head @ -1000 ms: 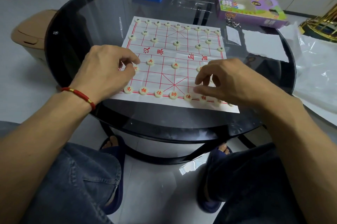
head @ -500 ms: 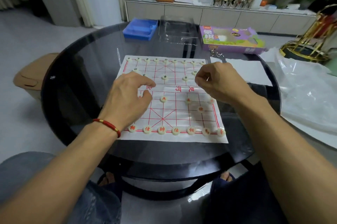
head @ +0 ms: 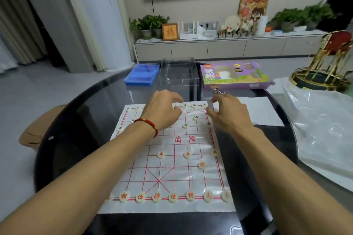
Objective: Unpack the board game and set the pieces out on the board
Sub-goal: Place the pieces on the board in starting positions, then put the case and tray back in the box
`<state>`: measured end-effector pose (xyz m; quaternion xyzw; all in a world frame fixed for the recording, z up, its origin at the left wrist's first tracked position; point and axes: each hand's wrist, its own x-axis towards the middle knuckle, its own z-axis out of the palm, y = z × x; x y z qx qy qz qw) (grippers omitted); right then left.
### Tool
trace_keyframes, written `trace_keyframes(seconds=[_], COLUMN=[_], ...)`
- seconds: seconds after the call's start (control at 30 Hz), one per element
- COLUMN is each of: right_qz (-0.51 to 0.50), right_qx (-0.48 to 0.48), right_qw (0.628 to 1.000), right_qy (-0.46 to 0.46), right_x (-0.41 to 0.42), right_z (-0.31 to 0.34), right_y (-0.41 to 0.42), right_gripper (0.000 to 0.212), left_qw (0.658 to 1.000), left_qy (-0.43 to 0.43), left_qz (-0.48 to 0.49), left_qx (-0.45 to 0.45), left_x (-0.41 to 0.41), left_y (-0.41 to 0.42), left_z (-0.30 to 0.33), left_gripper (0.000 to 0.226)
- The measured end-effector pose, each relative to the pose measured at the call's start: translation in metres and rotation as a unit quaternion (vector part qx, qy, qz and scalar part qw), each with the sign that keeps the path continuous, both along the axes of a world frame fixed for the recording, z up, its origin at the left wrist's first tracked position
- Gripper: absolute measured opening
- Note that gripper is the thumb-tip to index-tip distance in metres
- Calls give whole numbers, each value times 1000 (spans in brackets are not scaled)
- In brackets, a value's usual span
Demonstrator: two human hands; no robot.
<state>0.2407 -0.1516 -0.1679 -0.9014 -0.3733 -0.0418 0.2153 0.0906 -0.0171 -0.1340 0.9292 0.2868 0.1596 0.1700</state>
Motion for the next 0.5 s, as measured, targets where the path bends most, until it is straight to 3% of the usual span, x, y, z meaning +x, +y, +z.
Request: trace_keyframes(seconds=[0.2, 0.5], right_qz=[26, -24], right_qx=[-34, -137], right_qw=[999, 989], right_qy=[0, -41], right_x=[9, 16], right_z=[-7, -21], right_y=[2, 10], right_gripper=[49, 20], left_qw=[996, 992], left_qy=[79, 104], left_qz=[41, 68], left_qx=[-6, 16], left_x=[46, 87], left_y=[54, 79], left_z=[-4, -24], left_gripper=[41, 45])
